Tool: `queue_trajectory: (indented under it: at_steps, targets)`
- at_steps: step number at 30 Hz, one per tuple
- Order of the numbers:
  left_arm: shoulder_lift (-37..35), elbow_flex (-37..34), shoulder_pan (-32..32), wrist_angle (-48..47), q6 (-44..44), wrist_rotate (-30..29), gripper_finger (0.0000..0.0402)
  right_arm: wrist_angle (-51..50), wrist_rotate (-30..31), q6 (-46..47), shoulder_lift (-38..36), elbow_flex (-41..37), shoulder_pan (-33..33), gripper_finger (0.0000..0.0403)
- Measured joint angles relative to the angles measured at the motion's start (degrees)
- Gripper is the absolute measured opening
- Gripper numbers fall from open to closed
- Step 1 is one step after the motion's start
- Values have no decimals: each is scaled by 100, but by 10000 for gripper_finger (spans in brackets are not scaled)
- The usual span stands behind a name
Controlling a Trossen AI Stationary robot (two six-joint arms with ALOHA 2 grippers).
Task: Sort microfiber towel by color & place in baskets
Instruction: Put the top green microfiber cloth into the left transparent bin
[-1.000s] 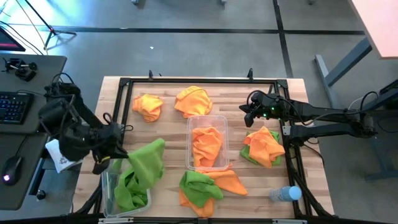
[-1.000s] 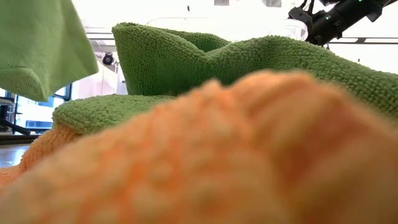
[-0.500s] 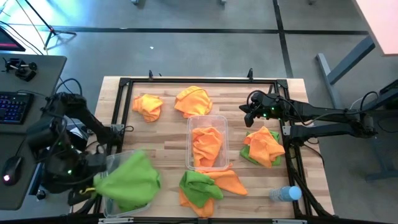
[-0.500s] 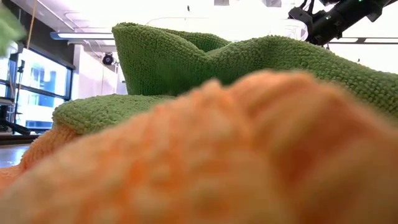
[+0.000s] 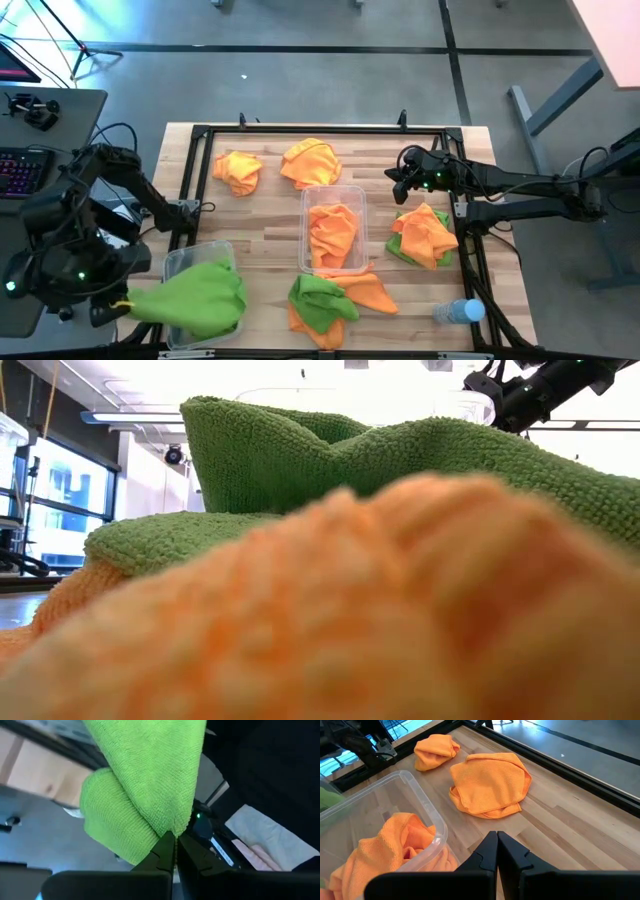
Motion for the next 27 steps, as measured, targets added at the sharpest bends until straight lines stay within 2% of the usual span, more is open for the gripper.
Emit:
queue_trajectory:
  at_steps: [5,8,12,20,23,27]
  targets:
    - [-137,0,-264,2,-626,379,0,0,-1,0,0,0,0,0]
    - [-232,0,-371,-2,-671,59,0,0,0,0,0,0,0,0]
    - [-253,0,-321,2,275,-1024,0,0,-2,0,0,0,0,0]
    - [-250,-188,307,10,2609,-3005,0,-2,-2,127,0,0,0,0]
    - [-253,-575,429,6,3118,-3166,0,0,-4,286,0,0,0,0]
    - [-242,-1463,426,15,3149,-2684,0,-1,-4,361,0,0,0,0]
